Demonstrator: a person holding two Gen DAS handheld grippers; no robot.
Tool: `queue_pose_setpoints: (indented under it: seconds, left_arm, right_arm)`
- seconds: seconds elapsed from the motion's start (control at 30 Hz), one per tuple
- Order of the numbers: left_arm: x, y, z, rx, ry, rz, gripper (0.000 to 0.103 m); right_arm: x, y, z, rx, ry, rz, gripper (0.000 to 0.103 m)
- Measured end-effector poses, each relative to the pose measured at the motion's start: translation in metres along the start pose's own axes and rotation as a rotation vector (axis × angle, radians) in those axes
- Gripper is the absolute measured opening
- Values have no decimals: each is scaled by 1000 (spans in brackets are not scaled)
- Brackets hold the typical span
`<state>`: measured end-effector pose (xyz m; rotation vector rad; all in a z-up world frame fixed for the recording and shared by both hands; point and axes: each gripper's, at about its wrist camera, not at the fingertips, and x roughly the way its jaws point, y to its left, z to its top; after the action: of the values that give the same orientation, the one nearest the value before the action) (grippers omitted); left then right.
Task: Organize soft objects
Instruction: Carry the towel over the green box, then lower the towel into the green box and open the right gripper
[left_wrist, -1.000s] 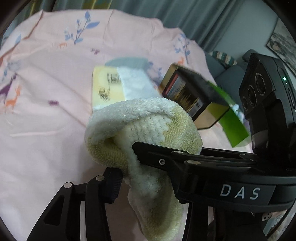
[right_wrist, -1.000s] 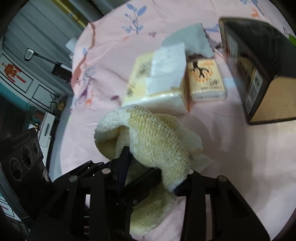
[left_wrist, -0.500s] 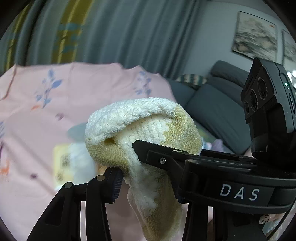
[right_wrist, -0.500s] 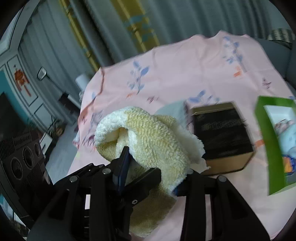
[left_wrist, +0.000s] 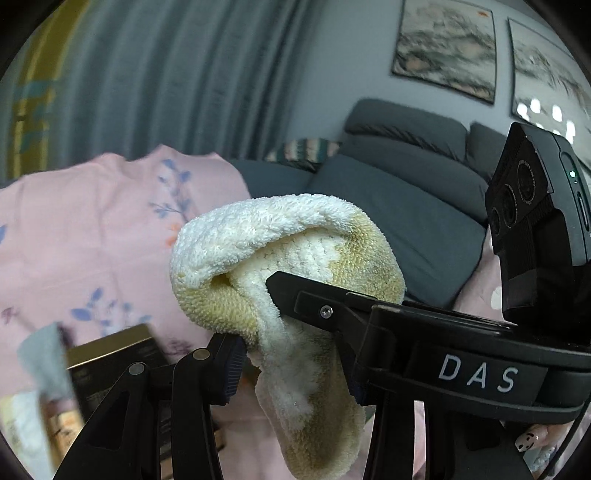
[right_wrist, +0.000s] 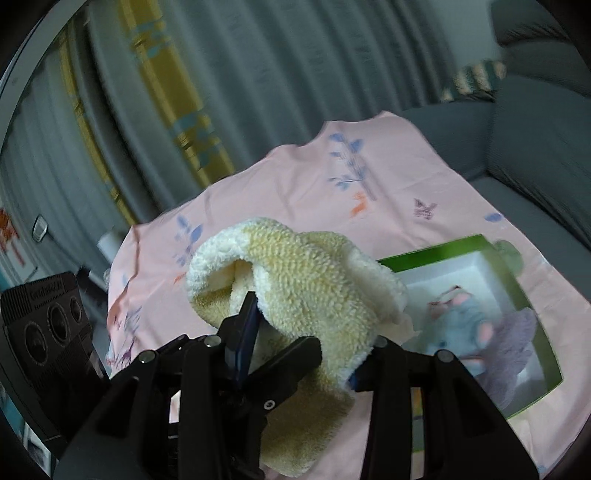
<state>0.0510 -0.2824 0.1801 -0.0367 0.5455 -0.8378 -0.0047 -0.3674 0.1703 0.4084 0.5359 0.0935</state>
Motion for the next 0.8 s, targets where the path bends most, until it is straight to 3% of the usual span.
queue_pose_setpoints:
  seconds: [0.23, 0.5, 0.67, 0.73, 0.8]
  left_arm:
    - [74, -12, 4, -28, 80, -101, 46]
    - [121, -17, -10, -39, 171, -65, 46]
    - [139, -12, -14, -76, 212, -20, 46]
    - [141, -10, -14, -79, 219, -12, 51]
    - [141, -11, -15, -82, 240, -11, 68]
  right_arm:
    - [13, -78, 1, 203, -57, -50, 39]
    - [34, -119, -4, 335, -42, -159, 37]
    - [29, -137, -7, 416, -100, -228, 38]
    - [26, -142, -9, 434, -101, -239, 42]
    - [23, -146, -10, 455, -97, -253, 67]
